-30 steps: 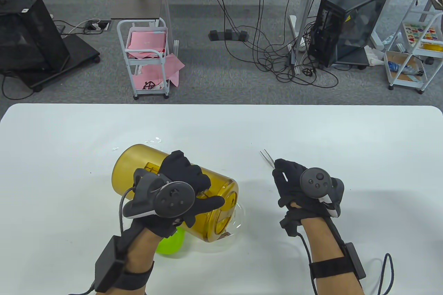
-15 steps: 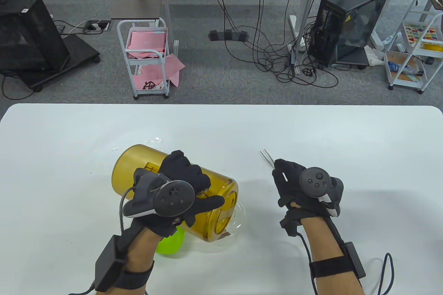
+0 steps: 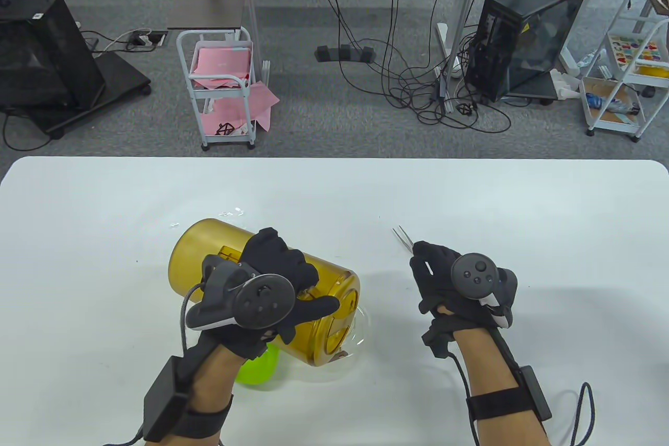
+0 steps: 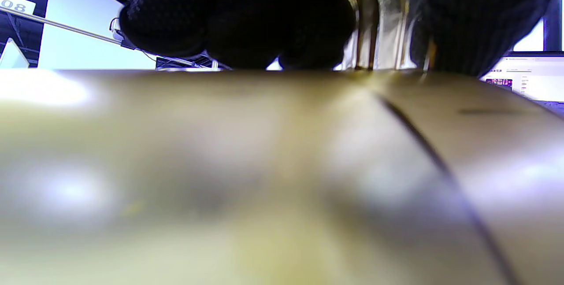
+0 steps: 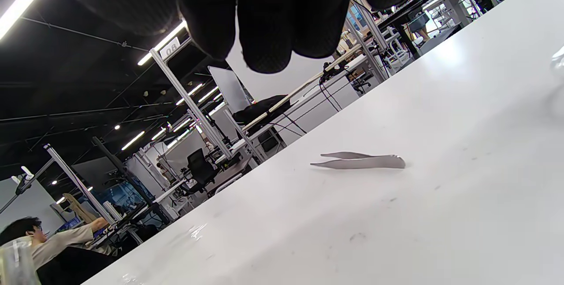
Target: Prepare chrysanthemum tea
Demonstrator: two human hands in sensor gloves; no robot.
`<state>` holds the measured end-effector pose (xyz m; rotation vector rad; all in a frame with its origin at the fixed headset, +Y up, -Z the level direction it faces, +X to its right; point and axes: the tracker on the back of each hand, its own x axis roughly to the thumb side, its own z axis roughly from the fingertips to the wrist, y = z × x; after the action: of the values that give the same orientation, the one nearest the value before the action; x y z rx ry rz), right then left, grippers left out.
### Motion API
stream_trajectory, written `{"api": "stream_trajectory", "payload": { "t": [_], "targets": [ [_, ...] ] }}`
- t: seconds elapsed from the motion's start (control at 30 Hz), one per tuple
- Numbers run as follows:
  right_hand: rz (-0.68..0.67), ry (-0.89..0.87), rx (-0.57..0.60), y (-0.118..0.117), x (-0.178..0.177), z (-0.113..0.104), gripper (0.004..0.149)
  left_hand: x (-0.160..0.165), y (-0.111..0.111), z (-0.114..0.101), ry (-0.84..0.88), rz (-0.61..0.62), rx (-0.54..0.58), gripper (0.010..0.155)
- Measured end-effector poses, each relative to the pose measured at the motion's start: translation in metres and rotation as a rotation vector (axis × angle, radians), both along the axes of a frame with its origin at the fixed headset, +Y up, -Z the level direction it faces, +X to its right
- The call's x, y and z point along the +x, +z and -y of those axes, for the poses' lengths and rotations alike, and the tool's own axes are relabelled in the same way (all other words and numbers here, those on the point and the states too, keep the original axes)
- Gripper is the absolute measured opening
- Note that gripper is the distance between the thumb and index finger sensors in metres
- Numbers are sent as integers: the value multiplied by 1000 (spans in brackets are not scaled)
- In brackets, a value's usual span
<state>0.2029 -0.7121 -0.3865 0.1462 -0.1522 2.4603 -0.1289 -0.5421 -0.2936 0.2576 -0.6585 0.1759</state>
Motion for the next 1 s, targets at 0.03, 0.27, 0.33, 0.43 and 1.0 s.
{"api": "stream_trajectory", "payload": {
  "t": [0.03,0.27,0.33,0.43,1.0],
  "targets": [
    [0,0,0,0,0,0,52,0,0,0,-1,0,1,52],
    [-1,0,0,0,0,-1,52,1,0,0,-2,-1,1,52],
    [-1,1,0,0,0,-1,52,1,0,0,-2,-2,1,52],
    [-1,2,-1,0,-1,0,52,1,0,0,-3,-2,1,52],
    [-6,6,-2,0,-3,0,52,1,0,0,-1,-3,-1,52]
  ]
}}
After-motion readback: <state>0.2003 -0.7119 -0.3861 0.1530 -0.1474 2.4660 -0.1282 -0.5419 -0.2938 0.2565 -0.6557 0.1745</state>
